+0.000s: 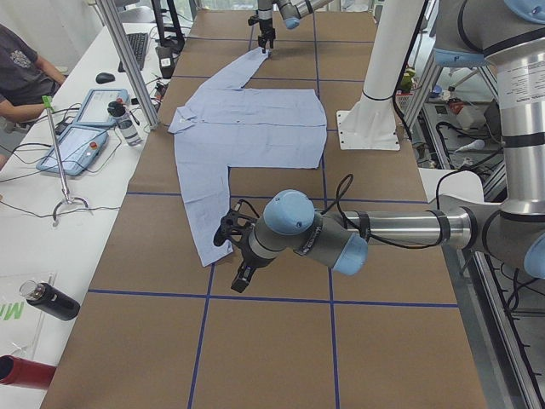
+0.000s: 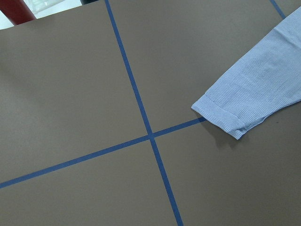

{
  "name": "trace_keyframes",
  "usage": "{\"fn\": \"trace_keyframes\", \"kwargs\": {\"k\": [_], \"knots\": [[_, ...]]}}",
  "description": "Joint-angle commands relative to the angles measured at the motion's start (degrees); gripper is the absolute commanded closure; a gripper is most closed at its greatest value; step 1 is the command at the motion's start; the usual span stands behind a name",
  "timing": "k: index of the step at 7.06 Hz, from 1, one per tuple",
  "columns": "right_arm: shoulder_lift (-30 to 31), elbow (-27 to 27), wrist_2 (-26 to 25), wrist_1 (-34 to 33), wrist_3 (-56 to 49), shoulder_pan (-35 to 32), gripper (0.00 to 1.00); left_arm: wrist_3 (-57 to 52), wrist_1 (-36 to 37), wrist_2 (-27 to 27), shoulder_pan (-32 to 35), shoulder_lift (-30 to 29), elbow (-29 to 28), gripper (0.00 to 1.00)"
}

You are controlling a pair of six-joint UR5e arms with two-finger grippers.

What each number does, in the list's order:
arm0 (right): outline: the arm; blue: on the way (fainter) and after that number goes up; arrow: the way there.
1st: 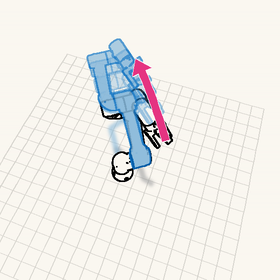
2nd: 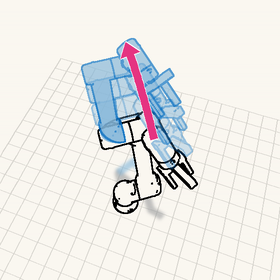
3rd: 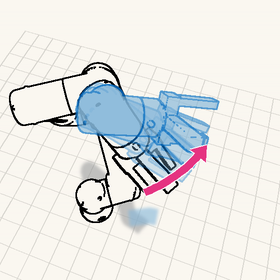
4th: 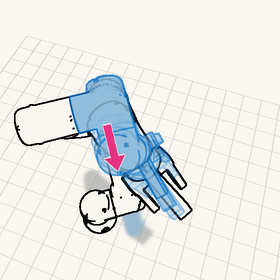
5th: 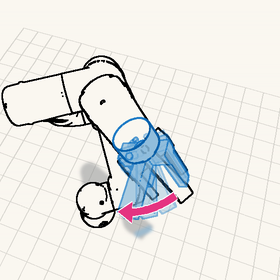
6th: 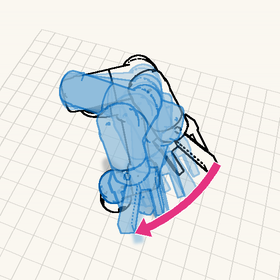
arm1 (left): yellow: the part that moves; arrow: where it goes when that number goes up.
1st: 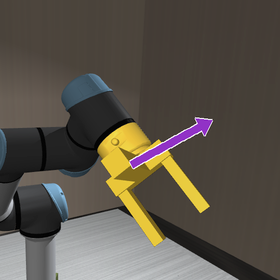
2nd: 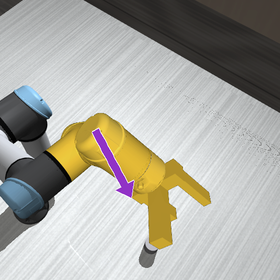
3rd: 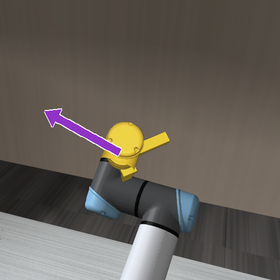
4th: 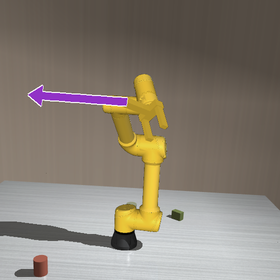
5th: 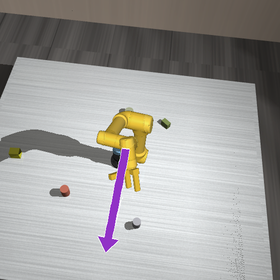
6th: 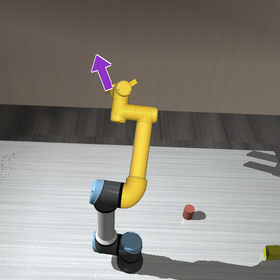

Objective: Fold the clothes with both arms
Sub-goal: 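Reach the right gripper to the sleeve cuff nearest it and grasp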

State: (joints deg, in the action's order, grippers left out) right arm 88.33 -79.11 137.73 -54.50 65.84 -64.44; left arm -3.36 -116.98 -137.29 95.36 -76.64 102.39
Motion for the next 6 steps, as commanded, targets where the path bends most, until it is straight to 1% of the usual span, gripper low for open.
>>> {"fn": "trace_keyframes", "kwargs": {"k": [1,2,3,4,6], "knots": [[-0.09,0.88,0.0,0.1,-0.1,0.1,0.26,-0.07,0.0,0.0,0.0,0.0,0.09,0.0],[-0.09,0.89,-0.09,0.1,-0.01,0.1,0.52,-0.07,0.0,0.0,0.09,0.0,0.09,0.0],[0.0,0.71,0.0,0.1,-0.01,0.1,0.84,-0.07,0.0,0.0,0.09,0.0,0.18,0.0],[0.0,0.19,0.0,0.1,0.16,0.1,1.0,0.02,0.0,0.0,0.09,0.0,0.27,0.0],[-0.09,-0.34,0.08,0.1,0.25,0.01,1.0,0.02,0.0,0.0,0.09,0.0,0.44,0.0]]}}
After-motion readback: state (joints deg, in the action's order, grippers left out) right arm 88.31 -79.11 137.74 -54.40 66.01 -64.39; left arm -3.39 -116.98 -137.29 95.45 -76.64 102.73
